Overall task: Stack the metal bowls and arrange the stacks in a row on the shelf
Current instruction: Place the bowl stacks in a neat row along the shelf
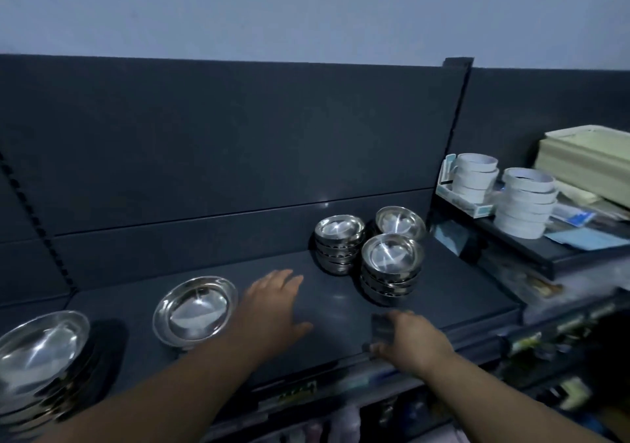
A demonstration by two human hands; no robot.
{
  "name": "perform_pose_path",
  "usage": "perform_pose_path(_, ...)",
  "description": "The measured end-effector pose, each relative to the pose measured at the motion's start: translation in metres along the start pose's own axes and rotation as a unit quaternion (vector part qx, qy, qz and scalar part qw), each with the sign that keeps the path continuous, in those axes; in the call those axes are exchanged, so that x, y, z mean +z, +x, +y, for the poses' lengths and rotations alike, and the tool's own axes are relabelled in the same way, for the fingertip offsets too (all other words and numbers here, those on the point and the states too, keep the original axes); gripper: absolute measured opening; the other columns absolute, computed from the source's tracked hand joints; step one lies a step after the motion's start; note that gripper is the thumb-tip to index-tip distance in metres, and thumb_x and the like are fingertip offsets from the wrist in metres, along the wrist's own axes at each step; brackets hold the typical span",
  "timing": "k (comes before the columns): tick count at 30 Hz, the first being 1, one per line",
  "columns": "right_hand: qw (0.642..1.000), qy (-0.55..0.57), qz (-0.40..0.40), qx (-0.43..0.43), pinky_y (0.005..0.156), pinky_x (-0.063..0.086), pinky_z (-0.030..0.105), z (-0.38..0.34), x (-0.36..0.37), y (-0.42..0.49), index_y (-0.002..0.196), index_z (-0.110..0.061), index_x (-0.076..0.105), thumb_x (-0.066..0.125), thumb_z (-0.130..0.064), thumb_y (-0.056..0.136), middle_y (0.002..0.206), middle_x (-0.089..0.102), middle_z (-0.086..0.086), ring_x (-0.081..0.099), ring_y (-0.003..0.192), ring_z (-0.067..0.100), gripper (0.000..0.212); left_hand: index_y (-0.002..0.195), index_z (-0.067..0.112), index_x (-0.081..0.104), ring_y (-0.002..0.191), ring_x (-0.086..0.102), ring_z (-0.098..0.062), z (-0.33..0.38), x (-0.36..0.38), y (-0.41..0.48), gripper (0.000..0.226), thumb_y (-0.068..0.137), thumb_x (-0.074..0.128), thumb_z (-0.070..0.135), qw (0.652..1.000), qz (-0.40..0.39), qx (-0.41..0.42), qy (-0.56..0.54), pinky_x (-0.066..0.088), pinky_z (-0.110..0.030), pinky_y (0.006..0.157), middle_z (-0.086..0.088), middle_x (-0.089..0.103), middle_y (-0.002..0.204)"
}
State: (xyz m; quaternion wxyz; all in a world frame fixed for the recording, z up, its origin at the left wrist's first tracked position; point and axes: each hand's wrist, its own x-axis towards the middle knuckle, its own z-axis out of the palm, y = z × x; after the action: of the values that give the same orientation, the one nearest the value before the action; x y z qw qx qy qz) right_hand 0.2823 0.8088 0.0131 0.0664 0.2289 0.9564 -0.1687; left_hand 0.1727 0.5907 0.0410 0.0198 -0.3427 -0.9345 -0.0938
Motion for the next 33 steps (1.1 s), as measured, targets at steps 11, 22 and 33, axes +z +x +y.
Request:
perform_pose_path(11,0.993,-0.099,0.004,-0.060,0.098,0.043,0.039,0.115,-0.043,0.083,0.133,-0.024,0.044,0.063,-0.055,0.080,0.133,0.051,0.004,0.049,0.123,0.026,0.065,0.149,0.021,0.025,0.137,0.036,-0.024,0.088,0.078,0.082,0.085,0.080,0.062,0.052,0.988,-0.088,-0.122,-0.024,0.031,-0.034,0.112,-0.003,0.032,0.153)
perform_pose_path(22,0.984,-0.005,-0.009,-0.177,0.094,0.049,0.038,0.135,-0.043,0.143,0.134,-0.028,0.040,0.071,-0.050,0.072,0.128,0.056,0.004,0.055,0.117,0.026,0.072,0.134,0.032,0.036,0.119,0.053,-0.017,0.141,0.097,0.111,0.080,0.067,0.078,0.044,0.961,-0.012,-0.223,-0.163,0.046,-0.030,0.097,0.004,0.054,0.132)
perform_pose_path(33,0.967,0.146,0.011,-0.207,0.083,0.049,0.024,0.123,-0.031,0.129,0.122,-0.032,0.053,0.082,-0.038,0.064,0.111,0.070,-0.008,0.064,0.104,0.013,0.065,0.132,0.023,0.043,0.116,0.057,-0.017,0.139,0.099,0.097,0.074,0.070,0.082,0.031,0.936,0.027,-0.249,-0.249,0.037,-0.015,0.082,0.003,0.061,0.127)
